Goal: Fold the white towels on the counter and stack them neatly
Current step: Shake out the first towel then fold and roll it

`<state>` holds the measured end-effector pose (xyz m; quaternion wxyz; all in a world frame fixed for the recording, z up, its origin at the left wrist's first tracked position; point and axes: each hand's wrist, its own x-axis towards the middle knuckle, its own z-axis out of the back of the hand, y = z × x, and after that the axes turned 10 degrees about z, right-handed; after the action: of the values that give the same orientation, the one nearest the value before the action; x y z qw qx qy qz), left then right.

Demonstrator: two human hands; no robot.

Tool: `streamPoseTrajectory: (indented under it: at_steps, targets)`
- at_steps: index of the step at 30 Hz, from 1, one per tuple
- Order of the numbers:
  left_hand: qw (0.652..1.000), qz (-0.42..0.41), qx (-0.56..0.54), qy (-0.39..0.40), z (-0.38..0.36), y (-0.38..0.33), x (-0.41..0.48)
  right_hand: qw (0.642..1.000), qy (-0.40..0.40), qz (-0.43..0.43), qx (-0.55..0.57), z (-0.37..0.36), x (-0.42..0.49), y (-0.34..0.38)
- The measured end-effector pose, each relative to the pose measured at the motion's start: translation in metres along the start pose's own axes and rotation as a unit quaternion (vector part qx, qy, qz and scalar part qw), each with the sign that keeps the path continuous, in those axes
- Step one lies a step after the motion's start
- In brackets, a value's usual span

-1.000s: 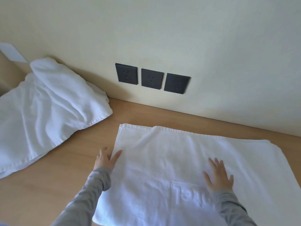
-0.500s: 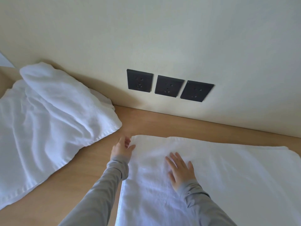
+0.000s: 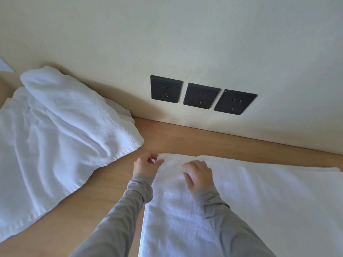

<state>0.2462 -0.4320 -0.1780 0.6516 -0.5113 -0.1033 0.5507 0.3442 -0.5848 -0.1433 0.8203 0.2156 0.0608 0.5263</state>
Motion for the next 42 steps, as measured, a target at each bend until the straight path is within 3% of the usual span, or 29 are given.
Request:
streamPoseTrajectory:
  at_steps: [6, 11, 17, 20, 26, 30, 34, 35, 39, 42]
  targets:
    - [0.994, -0.018, -0.100, 0.040, 0.008, -0.010, -0.012, 0.996, -0.014, 0.016, 0.086, -0.008, 0.049, 0.028]
    - [0.980, 0.005, -0.170, 0.102, 0.014, -0.010, -0.018, 0.996, -0.031, 0.035, 0.079, -0.002, 0.054, 0.023]
    - [0.968, 0.054, -0.222, 0.102, 0.018, -0.014, -0.022, 0.992, -0.028, 0.083, 0.095, 0.007, 0.055, 0.025]
    - [0.968, 0.035, -0.220, 0.115, 0.021, -0.020, -0.024, 0.987, -0.024, 0.116, 0.108, 0.010, 0.056, 0.029]
    - [0.960, 0.026, -0.240, 0.143, 0.025, -0.022, -0.034, 0.983, 0.073, 0.072, 0.150, 0.015, 0.067, 0.030]
    - [0.964, 0.033, -0.221, 0.145, 0.023, -0.014, -0.028, 0.981, 0.096, 0.031, 0.166, 0.015, 0.070, 0.029]
    - [0.987, 0.127, -0.098, -0.015, 0.019, -0.005, -0.008, 0.980, 0.078, -0.006, 0.186, 0.013, 0.065, 0.026]
    - [0.985, 0.163, -0.059, -0.025, 0.018, -0.003, -0.003, 0.979, 0.075, -0.013, 0.188, 0.012, 0.064, 0.025]
    - [0.972, 0.227, -0.004, 0.059, 0.007, -0.009, 0.007, 0.977, 0.061, -0.043, 0.201, 0.010, 0.061, 0.022]
    - [0.969, 0.239, -0.011, 0.059, 0.000, -0.014, 0.008, 0.977, 0.064, -0.058, 0.197, 0.010, 0.061, 0.022]
